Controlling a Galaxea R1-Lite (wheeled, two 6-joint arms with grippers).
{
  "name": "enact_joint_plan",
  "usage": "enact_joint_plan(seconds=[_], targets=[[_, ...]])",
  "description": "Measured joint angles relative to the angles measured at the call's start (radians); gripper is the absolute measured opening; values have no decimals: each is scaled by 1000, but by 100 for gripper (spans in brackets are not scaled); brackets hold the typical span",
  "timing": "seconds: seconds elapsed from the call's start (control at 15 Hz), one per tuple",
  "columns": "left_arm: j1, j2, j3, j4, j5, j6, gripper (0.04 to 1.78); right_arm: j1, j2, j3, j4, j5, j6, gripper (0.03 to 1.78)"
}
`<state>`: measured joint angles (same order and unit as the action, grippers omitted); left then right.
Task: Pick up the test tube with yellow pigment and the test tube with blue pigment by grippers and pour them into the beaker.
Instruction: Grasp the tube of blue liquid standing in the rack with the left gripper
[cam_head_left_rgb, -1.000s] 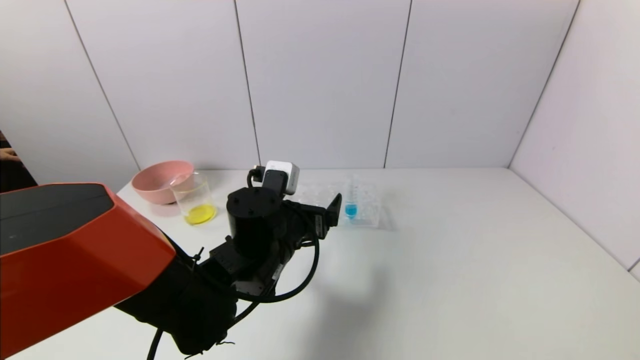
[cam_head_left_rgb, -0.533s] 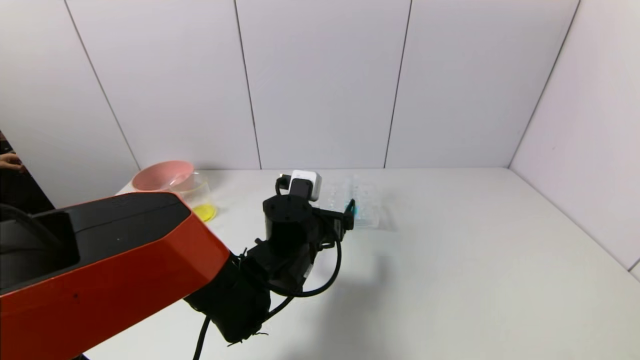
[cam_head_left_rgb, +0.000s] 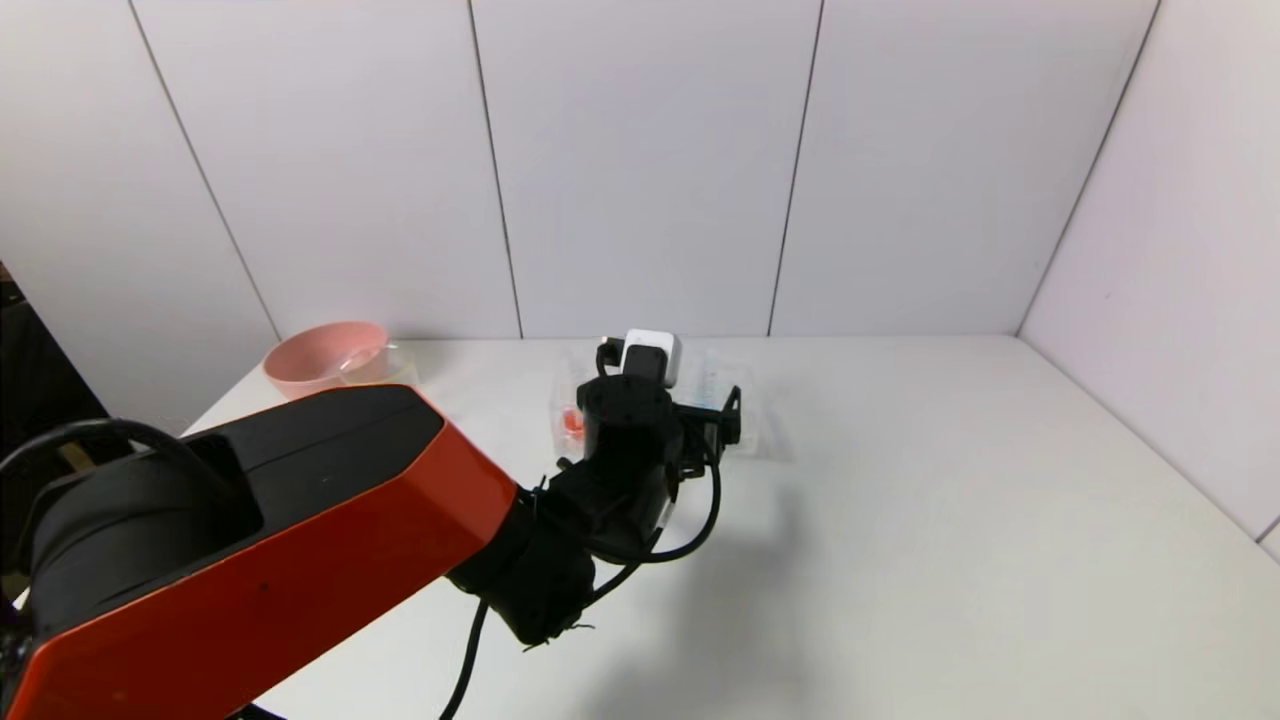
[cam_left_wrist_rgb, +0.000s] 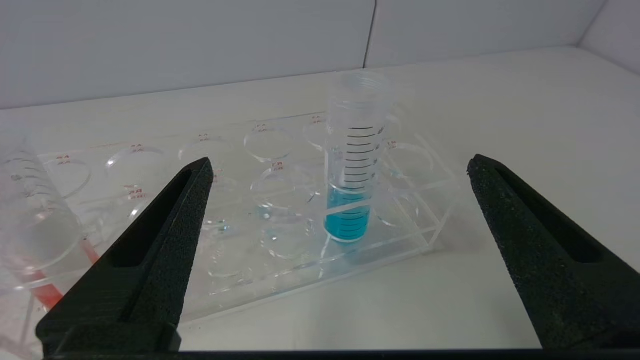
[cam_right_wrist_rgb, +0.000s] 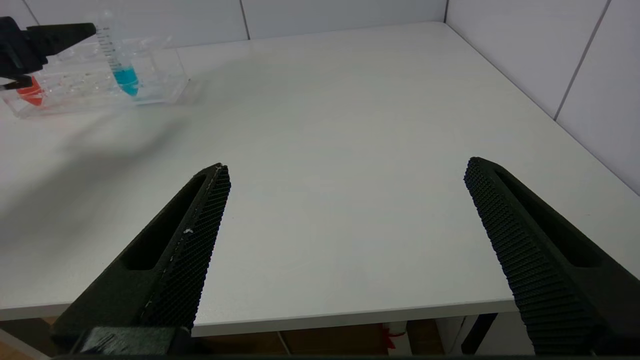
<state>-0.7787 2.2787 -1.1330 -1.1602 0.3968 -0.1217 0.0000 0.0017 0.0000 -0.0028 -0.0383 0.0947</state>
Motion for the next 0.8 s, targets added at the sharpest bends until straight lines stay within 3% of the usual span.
enact_joint_plan(seconds=[0.8], targets=[[40,173,-305,149,1,4,178,0,0,0,0,0,0,171]])
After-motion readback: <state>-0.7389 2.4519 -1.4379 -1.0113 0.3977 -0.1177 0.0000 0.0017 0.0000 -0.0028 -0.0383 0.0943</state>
